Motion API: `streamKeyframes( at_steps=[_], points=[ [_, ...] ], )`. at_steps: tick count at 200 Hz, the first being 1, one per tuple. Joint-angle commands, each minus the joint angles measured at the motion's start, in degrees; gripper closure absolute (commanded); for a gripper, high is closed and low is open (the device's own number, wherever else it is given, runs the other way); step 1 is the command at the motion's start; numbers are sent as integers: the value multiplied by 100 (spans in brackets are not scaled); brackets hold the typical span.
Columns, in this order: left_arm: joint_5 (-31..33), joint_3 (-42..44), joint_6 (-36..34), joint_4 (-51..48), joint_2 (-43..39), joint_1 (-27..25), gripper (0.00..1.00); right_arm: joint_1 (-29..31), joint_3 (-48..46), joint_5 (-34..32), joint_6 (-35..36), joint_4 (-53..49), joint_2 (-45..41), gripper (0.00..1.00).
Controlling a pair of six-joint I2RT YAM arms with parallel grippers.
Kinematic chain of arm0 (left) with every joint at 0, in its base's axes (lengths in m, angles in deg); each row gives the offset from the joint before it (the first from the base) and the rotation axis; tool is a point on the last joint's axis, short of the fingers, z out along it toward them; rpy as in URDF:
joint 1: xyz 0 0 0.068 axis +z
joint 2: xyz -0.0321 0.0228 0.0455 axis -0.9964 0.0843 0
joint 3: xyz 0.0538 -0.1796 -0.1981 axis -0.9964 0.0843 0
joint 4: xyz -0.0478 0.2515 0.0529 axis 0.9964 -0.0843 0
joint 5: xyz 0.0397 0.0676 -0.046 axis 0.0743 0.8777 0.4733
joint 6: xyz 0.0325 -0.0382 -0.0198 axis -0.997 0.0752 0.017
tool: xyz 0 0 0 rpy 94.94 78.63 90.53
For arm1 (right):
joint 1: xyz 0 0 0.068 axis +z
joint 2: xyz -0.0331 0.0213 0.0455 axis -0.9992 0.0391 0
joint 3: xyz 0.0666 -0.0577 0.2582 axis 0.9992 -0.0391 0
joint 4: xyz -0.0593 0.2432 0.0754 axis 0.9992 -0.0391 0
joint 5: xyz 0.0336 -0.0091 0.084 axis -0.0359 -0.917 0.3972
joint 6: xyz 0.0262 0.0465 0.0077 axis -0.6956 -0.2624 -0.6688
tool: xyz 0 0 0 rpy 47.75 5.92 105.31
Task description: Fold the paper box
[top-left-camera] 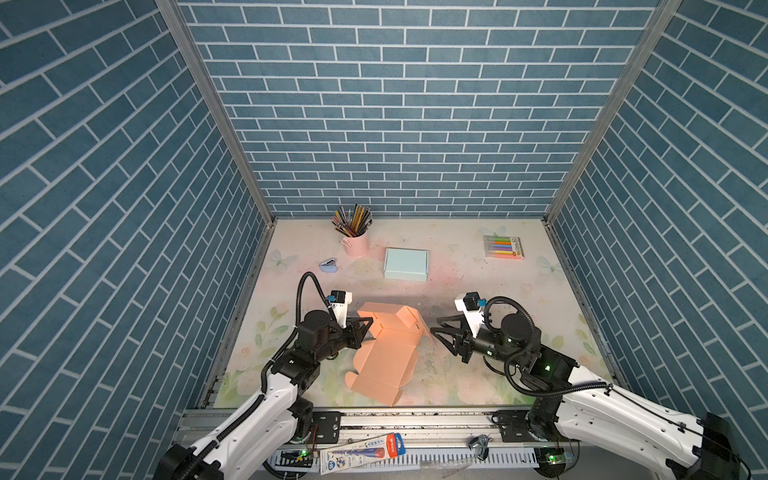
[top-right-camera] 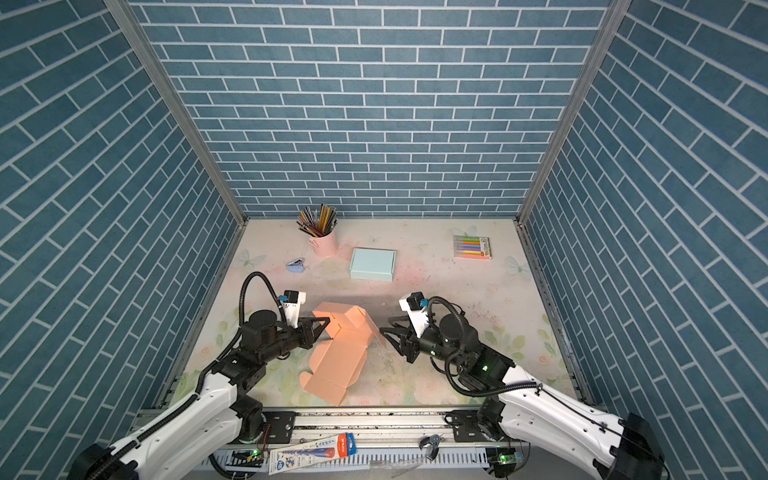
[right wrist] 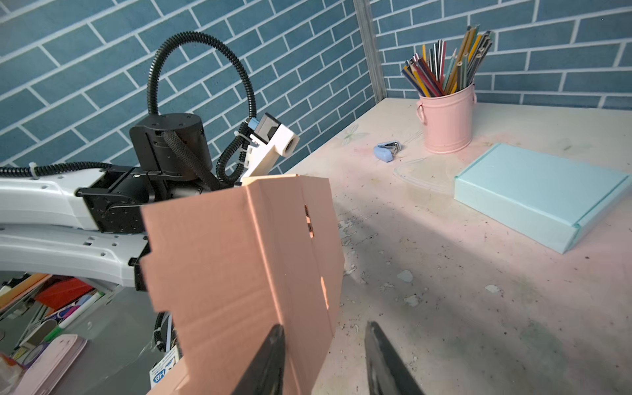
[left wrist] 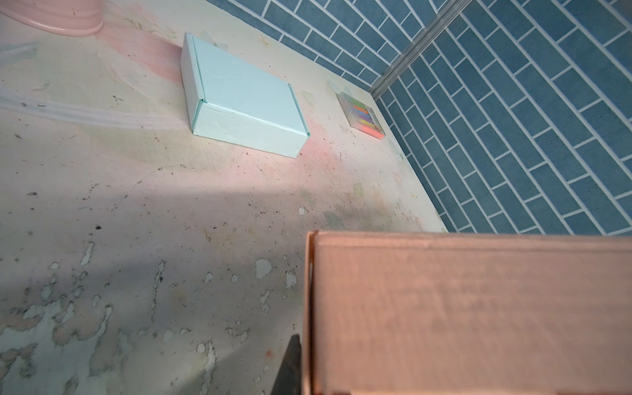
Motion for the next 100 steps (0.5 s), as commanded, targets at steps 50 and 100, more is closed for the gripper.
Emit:
streamKeyframes(
  at_steps=[50,100],
  points=[
    [-148,-56,-18,380,145,18,88,-18,344,615,406,187,362,61],
    [-109,10,-12,427,180,14,88,7,414,606,440,214,494,62]
  ],
)
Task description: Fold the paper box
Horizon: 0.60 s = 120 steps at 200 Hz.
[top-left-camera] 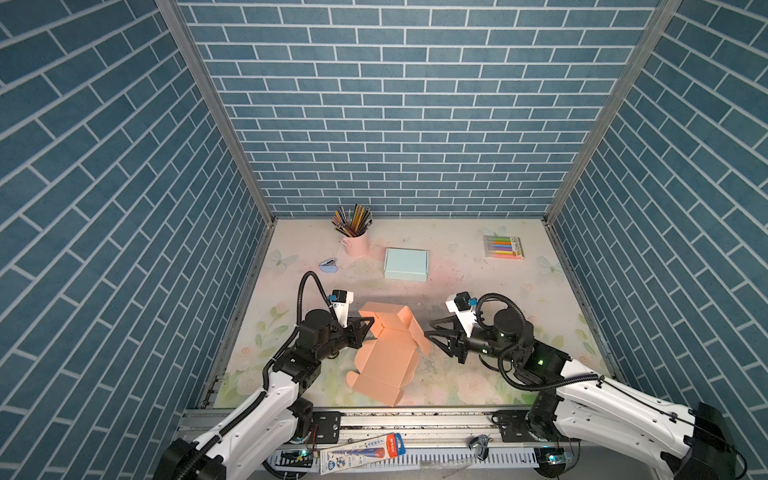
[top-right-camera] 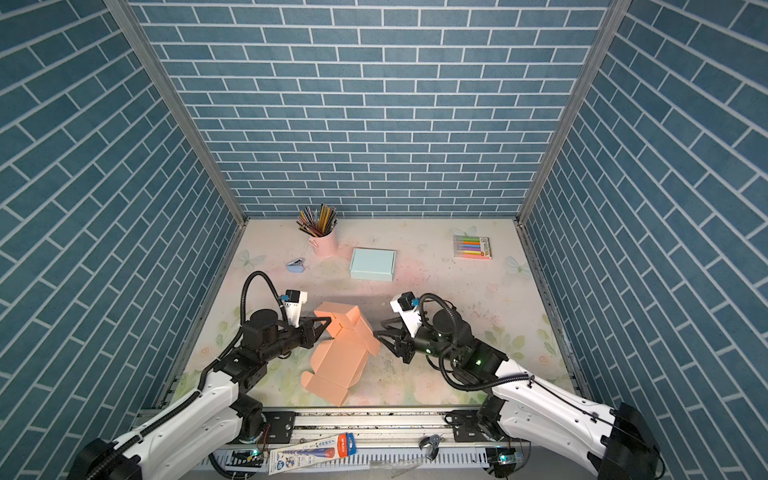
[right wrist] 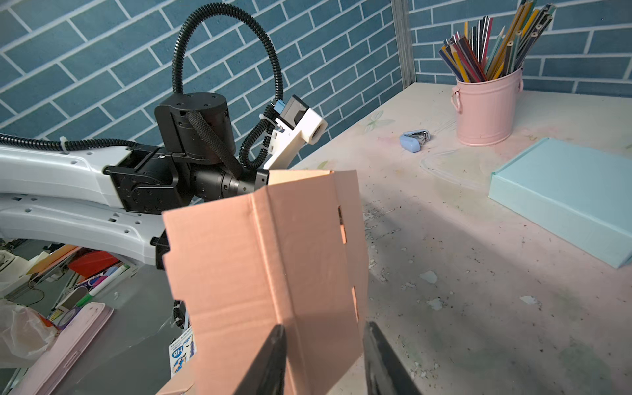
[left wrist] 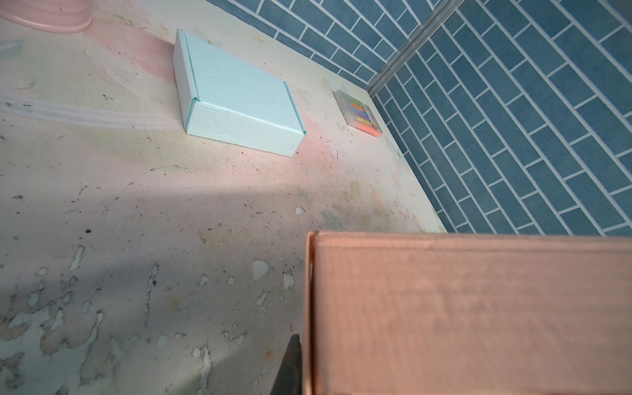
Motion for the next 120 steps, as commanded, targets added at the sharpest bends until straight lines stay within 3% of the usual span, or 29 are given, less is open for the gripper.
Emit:
streamKeyframes(
  at_steps=[1,49,120],
  points=[
    [-45,11,-2,248,14,12,88,14,222,112,274,133,75,62],
    [0,34,-18,248,43,5,88,327,443,-179,444,24,348,63],
    [48,29,-20,238,69,-31,88,851,899,-1326,713,-445,806,63]
  ],
)
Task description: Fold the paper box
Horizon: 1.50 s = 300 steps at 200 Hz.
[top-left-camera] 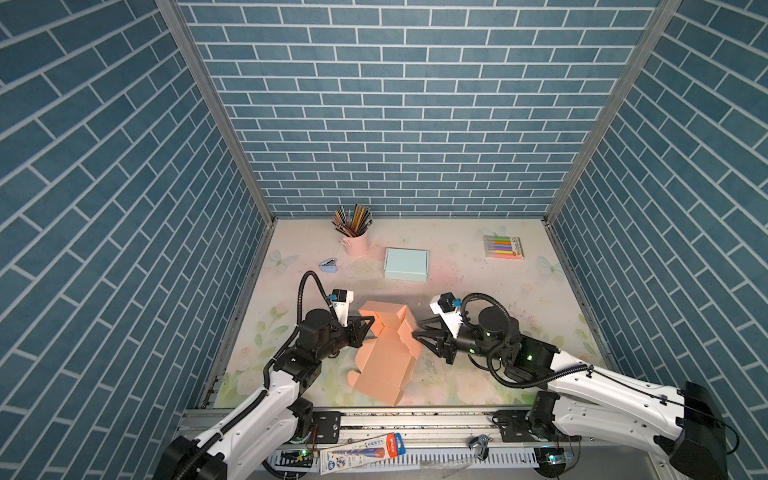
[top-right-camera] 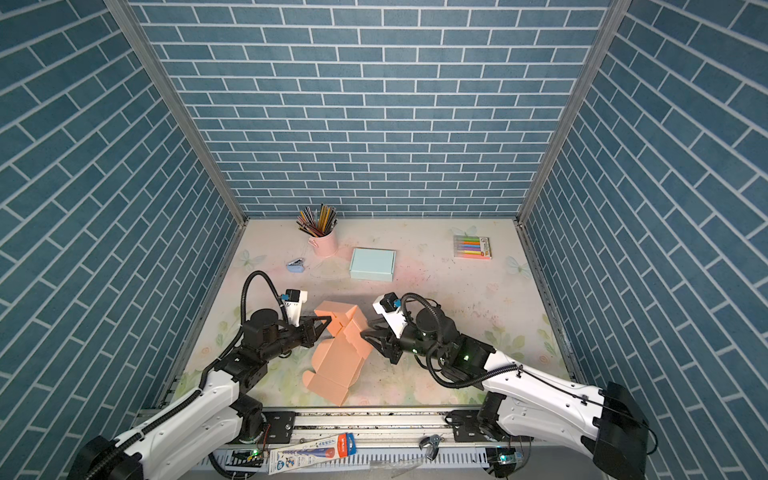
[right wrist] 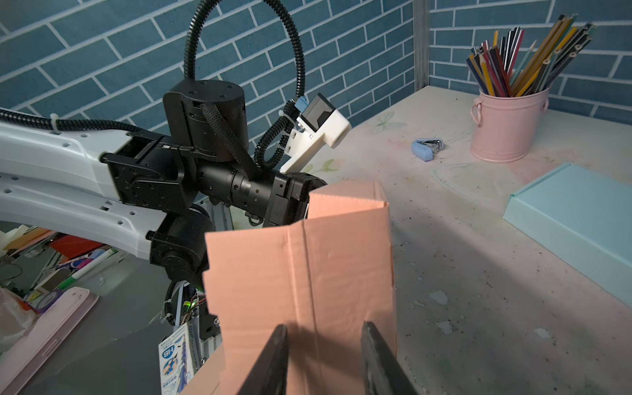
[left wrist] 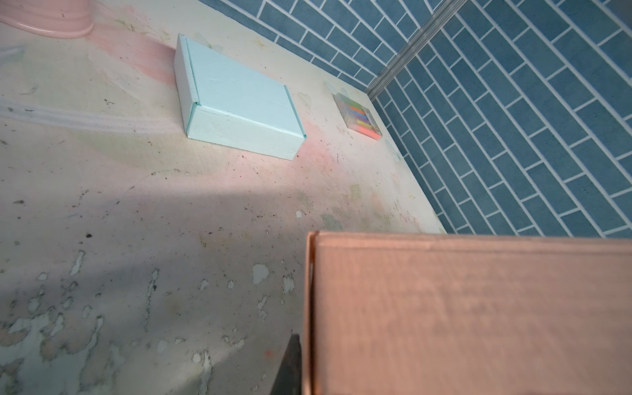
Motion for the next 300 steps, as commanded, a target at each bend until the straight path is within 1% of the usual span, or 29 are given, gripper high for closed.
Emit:
streamKeyframes(
  at_steps=[1,21,47,62,105,155,204,253,300],
  points=[
    [5,29,-20,144,8,-29,88,124,252,-631,296,-311,119,63],
    [21,32,-20,145,8,-31,88,177,357,-901,313,-531,208,61],
    [12,27,-20,147,7,-24,88,179,289,-866,287,-491,63,47],
    [12,19,-26,148,5,-31,88,178,205,-836,291,-440,-106,42],
    [-13,-2,-36,156,33,-29,88,170,76,-622,296,-473,-476,37],
    [-23,-10,-19,143,26,-41,88,170,92,-505,287,-558,-306,36],
    [-13,3,-20,129,10,-43,88,170,208,-131,365,-647,-170,34],
    [-6,-4,-20,145,41,-49,88,179,357,-303,410,-851,119,34],
    [12,-19,-37,139,61,-45,88,179,589,-910,453,-1193,350,37]
  ],
)
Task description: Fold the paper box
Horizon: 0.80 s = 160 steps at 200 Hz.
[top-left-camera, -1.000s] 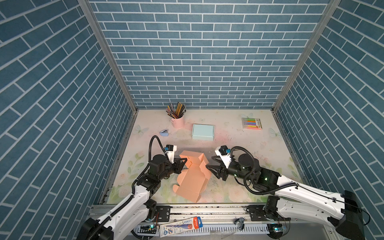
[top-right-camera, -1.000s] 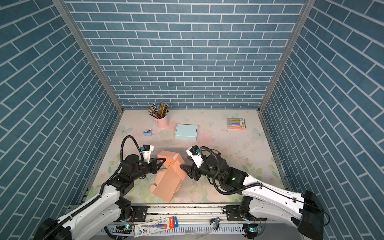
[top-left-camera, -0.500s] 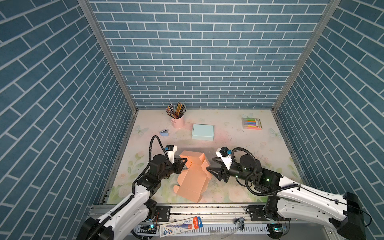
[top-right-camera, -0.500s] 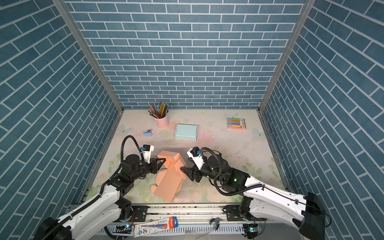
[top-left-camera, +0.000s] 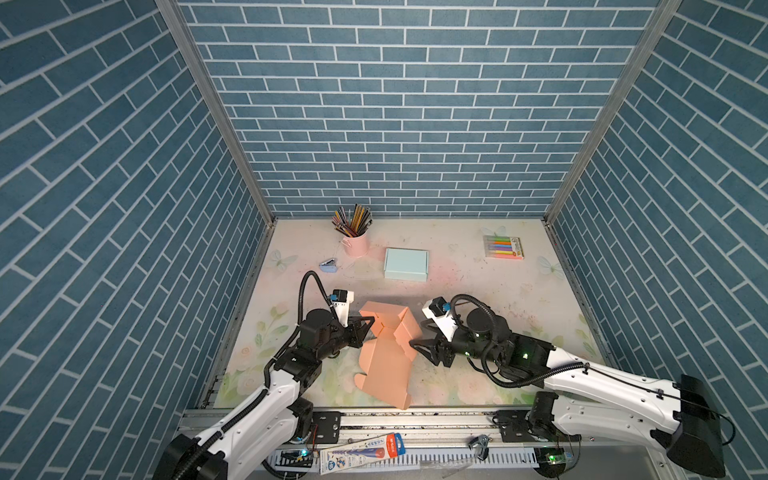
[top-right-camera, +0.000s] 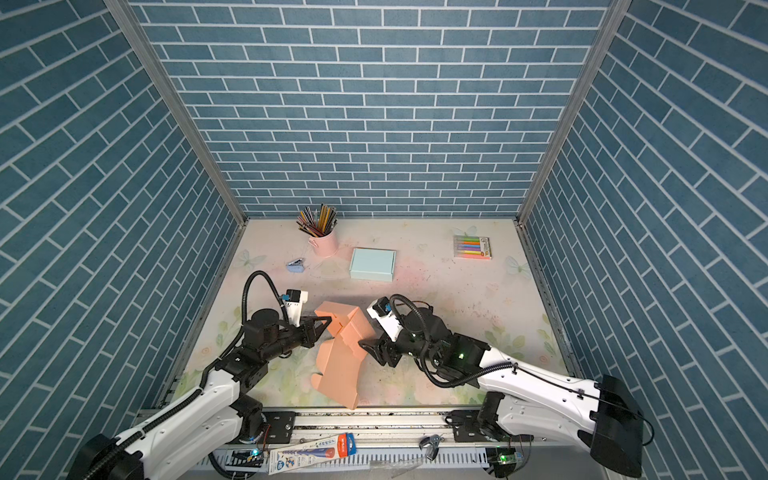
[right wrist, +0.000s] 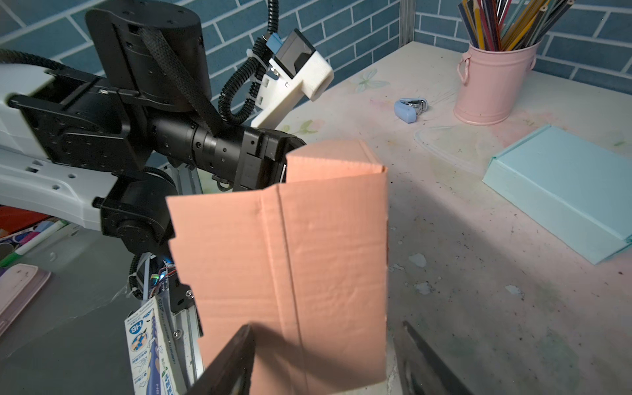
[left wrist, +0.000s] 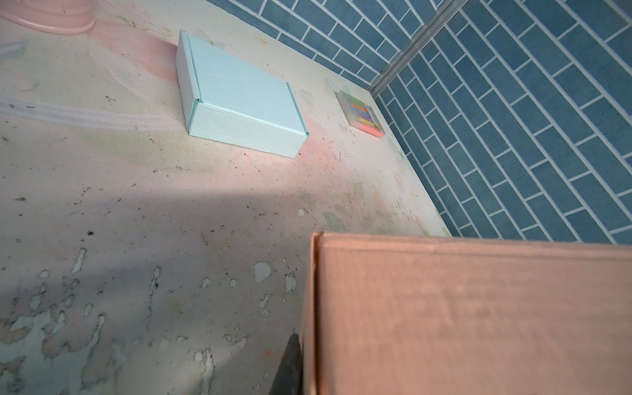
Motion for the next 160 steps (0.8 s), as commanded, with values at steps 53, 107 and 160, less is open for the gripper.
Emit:
streamKeyframes(
  at_steps=[53,107,160],
  points=[
    [6,-54,-53,141,106,-9,88,109,293,-446,241,-158,-146,29],
    [7,-89,-55,167,181,-11,88,109,250,61,141,20,-289,16],
    [-10,-134,-46,120,154,-11,88,109,394,-212,210,-199,-33,18]
  ],
)
